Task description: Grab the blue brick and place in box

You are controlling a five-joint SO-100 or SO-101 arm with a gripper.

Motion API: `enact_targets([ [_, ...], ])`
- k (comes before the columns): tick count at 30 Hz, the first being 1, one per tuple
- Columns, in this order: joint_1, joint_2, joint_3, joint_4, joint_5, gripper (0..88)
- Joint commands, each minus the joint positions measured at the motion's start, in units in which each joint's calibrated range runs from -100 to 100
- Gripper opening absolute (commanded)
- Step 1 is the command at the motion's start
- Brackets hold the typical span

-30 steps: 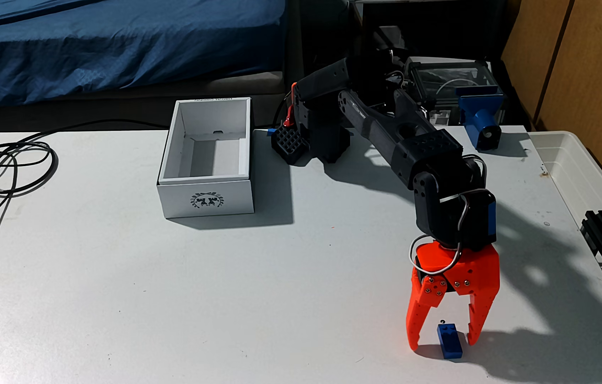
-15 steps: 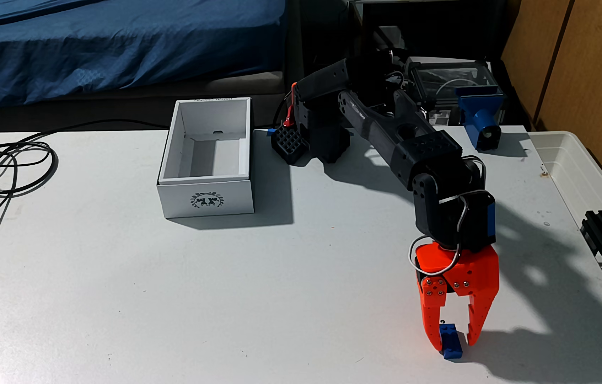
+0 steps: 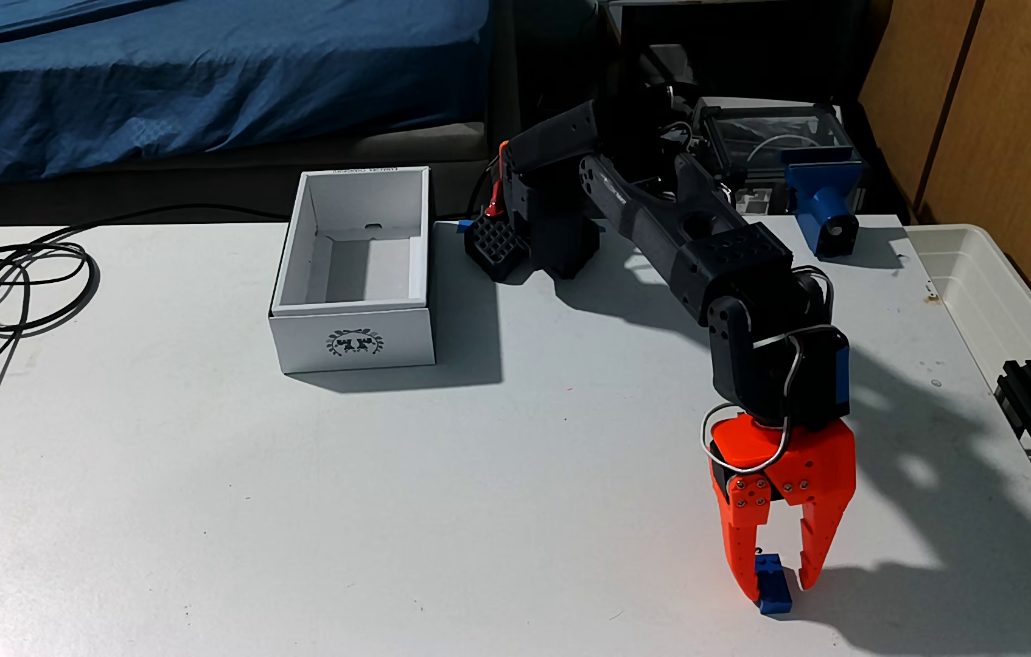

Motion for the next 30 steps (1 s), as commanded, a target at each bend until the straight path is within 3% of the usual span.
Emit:
enact_targets([
  [1, -0.6, 0.1, 0.2, 0.5, 1.7, 13.2],
  [11, -0.5, 0.1, 1.1, 0.7, 1.9, 0.9],
  [22, -0.2, -1.0, 1.6, 1.0, 2.0, 0.7],
  [30, 1.3, -10.3, -1.7, 19.7, 2.0, 0.8],
])
